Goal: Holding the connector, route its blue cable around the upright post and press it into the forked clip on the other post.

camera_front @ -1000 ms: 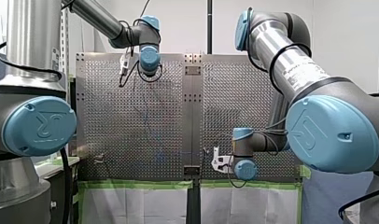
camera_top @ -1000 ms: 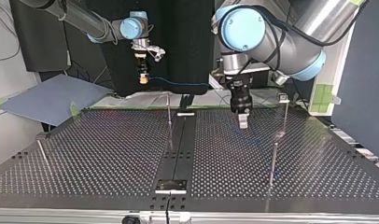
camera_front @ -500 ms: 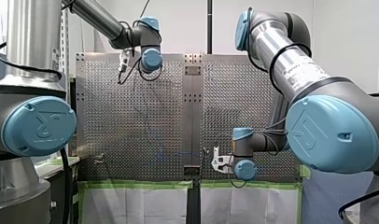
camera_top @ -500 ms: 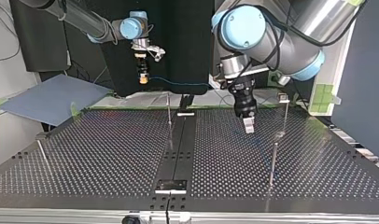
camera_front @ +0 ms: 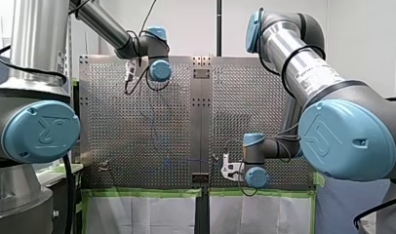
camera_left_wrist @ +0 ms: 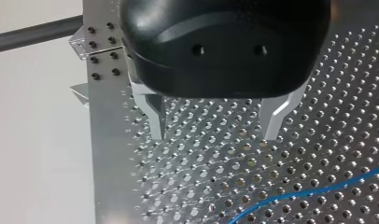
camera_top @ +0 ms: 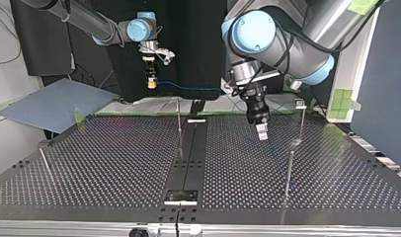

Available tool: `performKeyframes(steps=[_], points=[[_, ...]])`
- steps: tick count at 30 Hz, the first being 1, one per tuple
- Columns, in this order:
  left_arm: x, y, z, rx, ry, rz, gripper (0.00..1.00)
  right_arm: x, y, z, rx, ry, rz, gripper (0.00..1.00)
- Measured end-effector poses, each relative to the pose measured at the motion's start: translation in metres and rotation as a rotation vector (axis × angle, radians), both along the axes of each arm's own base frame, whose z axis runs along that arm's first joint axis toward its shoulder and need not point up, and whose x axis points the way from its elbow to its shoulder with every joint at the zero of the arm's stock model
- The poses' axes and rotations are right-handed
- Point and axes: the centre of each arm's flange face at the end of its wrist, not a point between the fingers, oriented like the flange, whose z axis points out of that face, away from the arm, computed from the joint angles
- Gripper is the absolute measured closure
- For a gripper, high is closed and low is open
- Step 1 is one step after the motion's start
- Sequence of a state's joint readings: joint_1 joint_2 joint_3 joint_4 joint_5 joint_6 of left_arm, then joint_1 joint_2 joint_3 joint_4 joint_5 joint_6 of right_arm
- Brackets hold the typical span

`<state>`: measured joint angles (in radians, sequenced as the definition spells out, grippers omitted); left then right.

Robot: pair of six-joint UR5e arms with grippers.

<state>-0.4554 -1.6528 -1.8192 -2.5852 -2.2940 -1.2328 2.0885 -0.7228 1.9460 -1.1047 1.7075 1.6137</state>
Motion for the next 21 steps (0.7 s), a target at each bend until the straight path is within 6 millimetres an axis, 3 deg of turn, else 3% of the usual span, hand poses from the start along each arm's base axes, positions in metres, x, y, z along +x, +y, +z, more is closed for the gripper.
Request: performKeyframes(steps=[8, 21], points=[[0.012, -0.004, -0.025, 0.037, 0.033, 0.025, 0.0, 0.0, 0.0, 0.0, 0.002, 0.001, 0.0, 1.0], [0.015, 0.002, -0.021, 0.111, 0.065, 0.119, 0.0, 0.0, 0.001, 0.0, 0.003, 0.002, 0.001, 1.0]])
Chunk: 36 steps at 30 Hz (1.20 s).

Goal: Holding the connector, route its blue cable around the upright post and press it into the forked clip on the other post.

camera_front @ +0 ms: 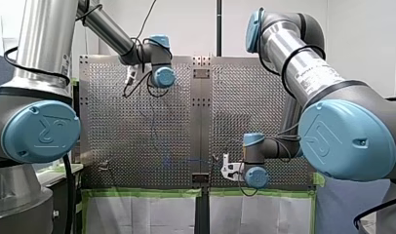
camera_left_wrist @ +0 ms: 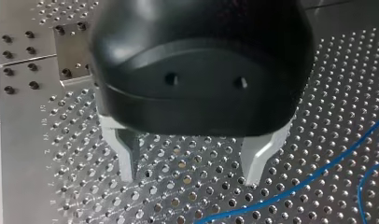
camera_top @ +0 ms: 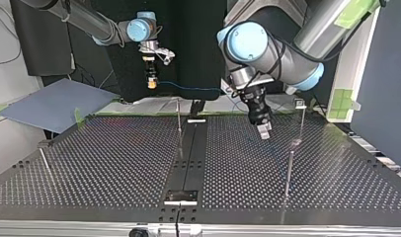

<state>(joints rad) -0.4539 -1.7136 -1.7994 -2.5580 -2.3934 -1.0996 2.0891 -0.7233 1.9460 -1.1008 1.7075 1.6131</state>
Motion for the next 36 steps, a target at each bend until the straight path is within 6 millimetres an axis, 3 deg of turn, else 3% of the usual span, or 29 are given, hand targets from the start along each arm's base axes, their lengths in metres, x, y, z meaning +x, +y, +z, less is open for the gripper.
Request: performKeyframes(steps=[19, 36], points=[[0.01, 0.011, 0.005, 0.137, 0.053, 0.064, 0.0, 0.0, -0.001, 0.0, -0.003, -0.003, -0.001, 1.0], [0.048, 0.007, -0.013, 0.219, 0.137, 0.105, 0.0, 0.0, -0.001, 0.001, -0.005, -0.004, 0.0, 1.0]])
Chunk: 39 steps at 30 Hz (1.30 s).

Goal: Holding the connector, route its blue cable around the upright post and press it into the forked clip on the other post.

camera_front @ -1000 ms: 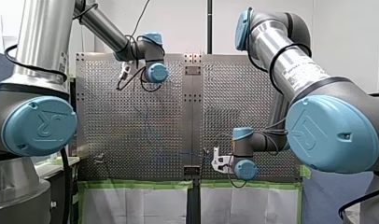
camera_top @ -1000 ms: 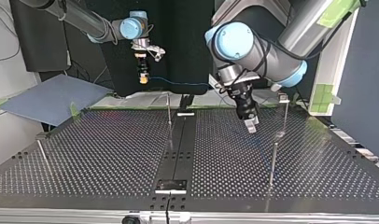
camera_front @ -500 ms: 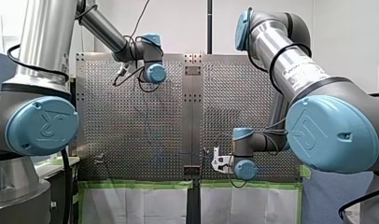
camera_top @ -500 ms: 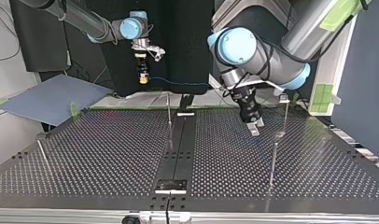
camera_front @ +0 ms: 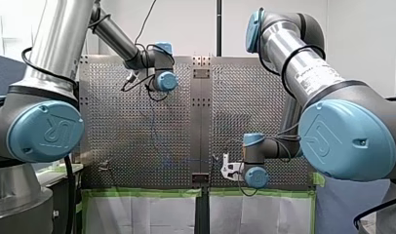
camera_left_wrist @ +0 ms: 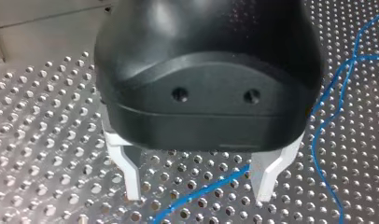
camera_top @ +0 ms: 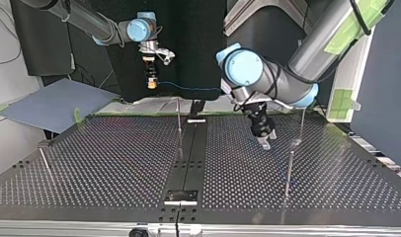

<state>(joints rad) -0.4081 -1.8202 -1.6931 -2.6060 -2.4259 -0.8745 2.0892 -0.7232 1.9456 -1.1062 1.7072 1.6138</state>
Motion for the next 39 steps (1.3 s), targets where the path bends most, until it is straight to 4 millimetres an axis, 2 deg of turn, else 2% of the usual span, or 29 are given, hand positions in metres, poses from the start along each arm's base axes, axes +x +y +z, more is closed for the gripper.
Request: performKeyframes(steps=[9, 31, 39], points=[[0.01, 0.014, 0.006, 0.014, -0.001, 0.061, 0.0, 0.0, 0.0, 0.0, -0.001, 0.001, 0.0, 1.0], [0.029, 0.021, 0.024, 0.016, -0.023, 0.049, 0.0, 0.0, 0.0, 0.0, -0.001, -0.001, 0.0, 1.0], [0.038, 0.018, 0.01, 0.031, 0.014, 0.048, 0.0, 0.0, 0.0, 0.0, 0.0, 0.0, 0.0, 1.0]])
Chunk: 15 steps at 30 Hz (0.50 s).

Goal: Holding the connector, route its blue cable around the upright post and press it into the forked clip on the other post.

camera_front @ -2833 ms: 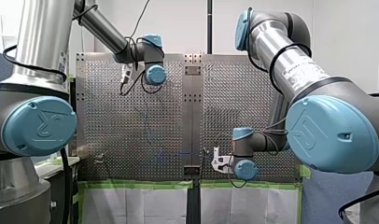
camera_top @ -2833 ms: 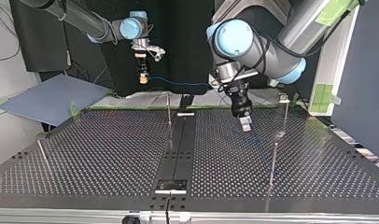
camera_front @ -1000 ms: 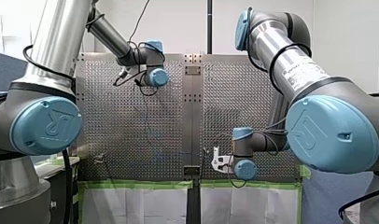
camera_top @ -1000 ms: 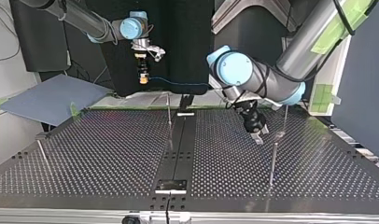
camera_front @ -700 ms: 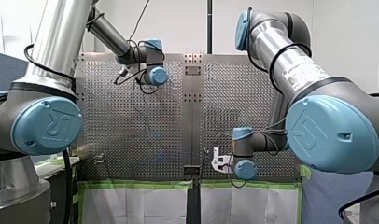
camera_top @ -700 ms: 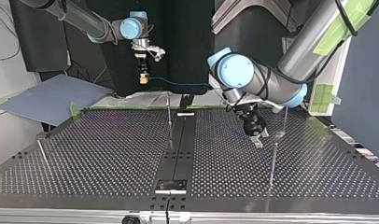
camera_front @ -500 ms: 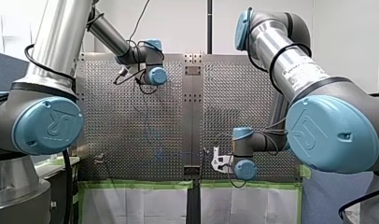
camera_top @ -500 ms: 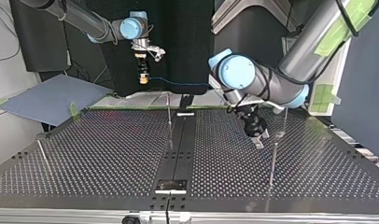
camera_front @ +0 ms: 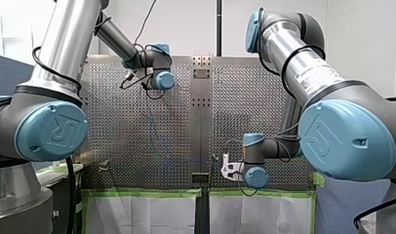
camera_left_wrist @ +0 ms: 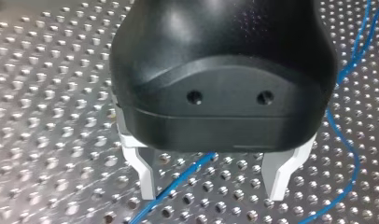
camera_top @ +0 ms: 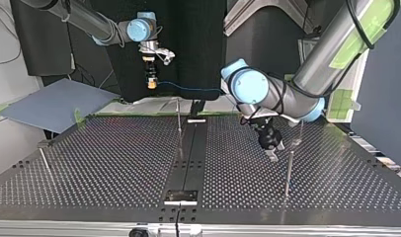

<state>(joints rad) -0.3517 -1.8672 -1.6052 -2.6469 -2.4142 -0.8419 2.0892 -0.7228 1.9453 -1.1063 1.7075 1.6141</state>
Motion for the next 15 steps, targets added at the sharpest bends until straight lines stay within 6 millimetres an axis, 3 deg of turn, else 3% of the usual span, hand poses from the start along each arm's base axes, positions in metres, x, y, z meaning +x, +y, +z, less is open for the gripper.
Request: performKeyframes(steps=[8, 15], points=[[0.006, 0.004, -0.002, 0.002, 0.006, 0.01, 0.0, 0.0, 0.0, 0.0, -0.001, -0.001, 0.001, 1.0], [0.011, 0.008, 0.008, 0.006, 0.015, 0.022, 0.0, 0.0, 0.0, 0.0, -0.001, 0.0, 0.0, 1.0]])
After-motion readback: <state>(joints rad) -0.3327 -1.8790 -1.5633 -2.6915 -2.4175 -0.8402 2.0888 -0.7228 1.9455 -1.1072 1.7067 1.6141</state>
